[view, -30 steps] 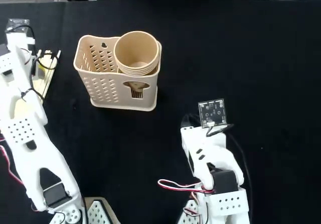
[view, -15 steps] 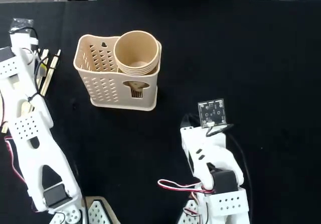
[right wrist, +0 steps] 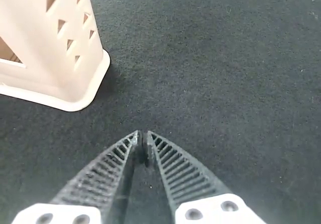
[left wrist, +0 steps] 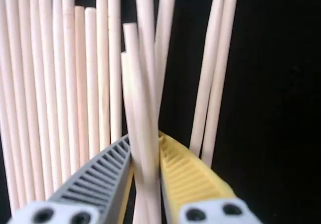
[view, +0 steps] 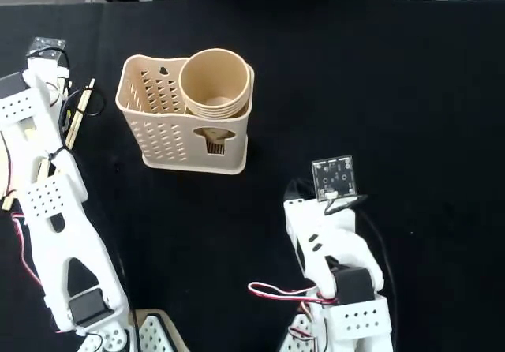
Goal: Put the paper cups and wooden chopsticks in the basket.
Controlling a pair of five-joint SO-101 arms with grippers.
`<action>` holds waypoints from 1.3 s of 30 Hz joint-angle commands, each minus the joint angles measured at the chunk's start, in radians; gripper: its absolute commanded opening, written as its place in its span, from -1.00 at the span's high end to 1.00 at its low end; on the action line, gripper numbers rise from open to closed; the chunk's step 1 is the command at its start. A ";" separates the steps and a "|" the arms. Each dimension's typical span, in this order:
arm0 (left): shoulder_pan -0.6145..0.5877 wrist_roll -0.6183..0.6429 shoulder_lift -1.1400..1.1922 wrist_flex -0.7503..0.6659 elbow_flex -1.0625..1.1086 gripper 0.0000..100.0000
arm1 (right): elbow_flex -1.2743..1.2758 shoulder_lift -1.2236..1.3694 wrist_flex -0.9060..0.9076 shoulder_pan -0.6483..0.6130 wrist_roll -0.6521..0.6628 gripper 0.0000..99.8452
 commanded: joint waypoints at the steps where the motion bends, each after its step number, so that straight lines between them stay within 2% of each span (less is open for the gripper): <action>1: 0.002 0.008 -0.026 0.084 -0.101 0.94 | -0.001 -0.007 0.003 -0.011 0.009 0.97; 4: 0.001 0.091 -0.046 0.118 -0.206 0.94 | -0.001 -0.007 0.003 -0.011 0.009 0.97; 27: 0.012 0.520 -0.617 0.115 -0.197 0.94 | -0.001 -0.005 0.003 -0.008 0.009 0.97; 39: 0.018 0.540 -0.890 0.114 -0.196 0.94 | -0.001 -0.005 0.003 -0.008 0.009 0.97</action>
